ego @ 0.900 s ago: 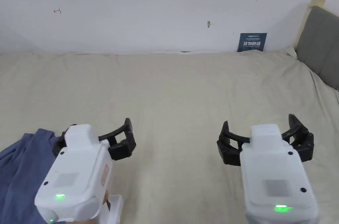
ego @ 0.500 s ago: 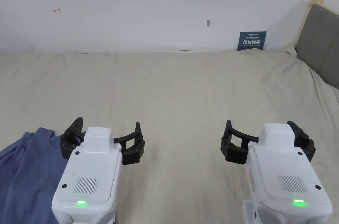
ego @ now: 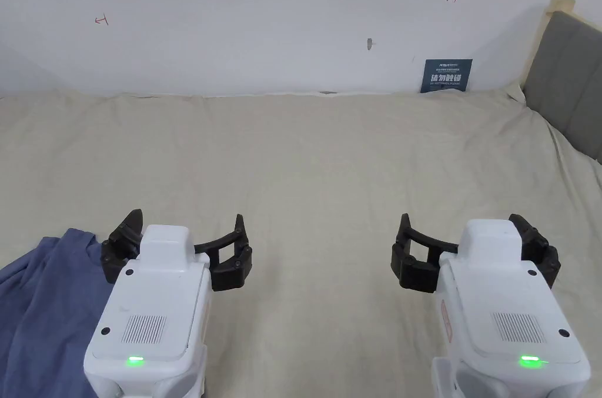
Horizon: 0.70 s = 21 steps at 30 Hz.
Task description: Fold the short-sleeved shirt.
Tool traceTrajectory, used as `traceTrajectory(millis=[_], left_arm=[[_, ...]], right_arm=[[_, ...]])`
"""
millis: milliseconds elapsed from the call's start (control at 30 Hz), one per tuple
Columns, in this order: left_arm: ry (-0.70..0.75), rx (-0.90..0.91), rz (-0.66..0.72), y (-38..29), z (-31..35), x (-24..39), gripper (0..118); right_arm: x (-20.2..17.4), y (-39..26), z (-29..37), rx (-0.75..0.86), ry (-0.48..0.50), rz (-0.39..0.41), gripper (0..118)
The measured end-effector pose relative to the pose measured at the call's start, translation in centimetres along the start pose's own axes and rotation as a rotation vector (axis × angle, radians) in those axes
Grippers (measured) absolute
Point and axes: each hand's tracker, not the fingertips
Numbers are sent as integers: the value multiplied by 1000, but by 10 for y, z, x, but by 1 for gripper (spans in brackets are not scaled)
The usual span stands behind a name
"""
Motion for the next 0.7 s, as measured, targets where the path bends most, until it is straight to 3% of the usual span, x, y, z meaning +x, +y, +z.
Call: traceTrajectory(millis=[600, 700], left_arm=[[30, 3, -7, -1, 0, -1, 118], [14, -4, 11, 0, -1, 0, 105]], right_arm=[[-2, 3, 2, 1, 11, 28, 118], [-3, 4, 2, -12, 24, 31, 97]])
